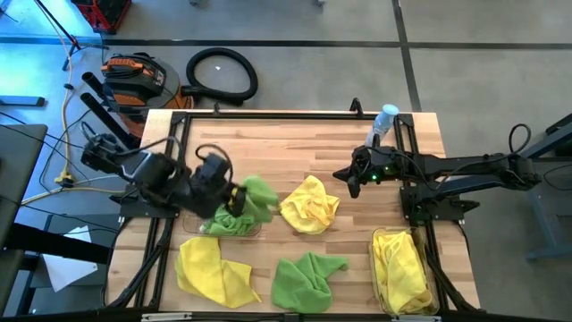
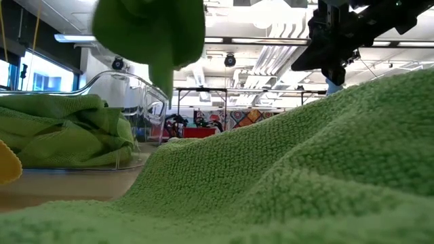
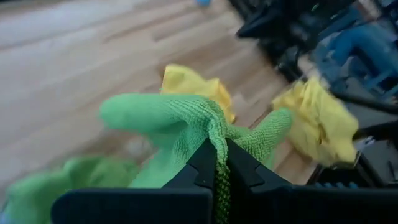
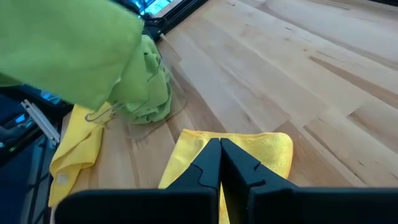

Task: Sort microfiber towel by color & place in baskets
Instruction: Put the green towel into the left transparent bin

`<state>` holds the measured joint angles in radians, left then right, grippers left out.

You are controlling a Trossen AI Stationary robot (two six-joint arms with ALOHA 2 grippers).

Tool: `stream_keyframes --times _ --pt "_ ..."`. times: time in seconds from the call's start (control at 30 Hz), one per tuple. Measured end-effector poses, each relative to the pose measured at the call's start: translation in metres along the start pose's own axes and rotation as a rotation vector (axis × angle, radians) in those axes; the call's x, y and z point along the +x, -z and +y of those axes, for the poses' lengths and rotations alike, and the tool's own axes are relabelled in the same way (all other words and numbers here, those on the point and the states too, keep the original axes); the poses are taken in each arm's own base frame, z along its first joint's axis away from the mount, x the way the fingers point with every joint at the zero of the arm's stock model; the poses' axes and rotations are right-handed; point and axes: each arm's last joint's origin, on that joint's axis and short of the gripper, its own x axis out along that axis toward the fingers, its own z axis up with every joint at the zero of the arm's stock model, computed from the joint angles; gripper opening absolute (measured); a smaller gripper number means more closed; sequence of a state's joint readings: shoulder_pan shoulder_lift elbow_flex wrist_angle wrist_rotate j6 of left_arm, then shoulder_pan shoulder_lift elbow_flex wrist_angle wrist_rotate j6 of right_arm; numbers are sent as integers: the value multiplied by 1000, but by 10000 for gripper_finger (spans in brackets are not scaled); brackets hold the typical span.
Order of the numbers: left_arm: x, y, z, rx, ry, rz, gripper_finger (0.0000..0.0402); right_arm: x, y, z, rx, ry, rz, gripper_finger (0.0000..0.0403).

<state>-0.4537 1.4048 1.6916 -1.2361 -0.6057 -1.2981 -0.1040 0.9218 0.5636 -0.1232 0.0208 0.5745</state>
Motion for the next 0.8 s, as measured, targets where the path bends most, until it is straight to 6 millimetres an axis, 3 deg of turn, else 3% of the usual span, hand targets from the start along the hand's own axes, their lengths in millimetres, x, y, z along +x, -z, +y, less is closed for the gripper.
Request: stream_keyframes --times 0.23,0.53,0.8 --pt "-14 25 17 -113 -234 70 0 0 0 0 -7 -10 7 0" --pt "-6 37 31 -104 -279 191 0 0 1 0 -7 -15 20 0" --pt "0 48 63 -112 -353 247 0 0 1 0 -15 -18 22 0"
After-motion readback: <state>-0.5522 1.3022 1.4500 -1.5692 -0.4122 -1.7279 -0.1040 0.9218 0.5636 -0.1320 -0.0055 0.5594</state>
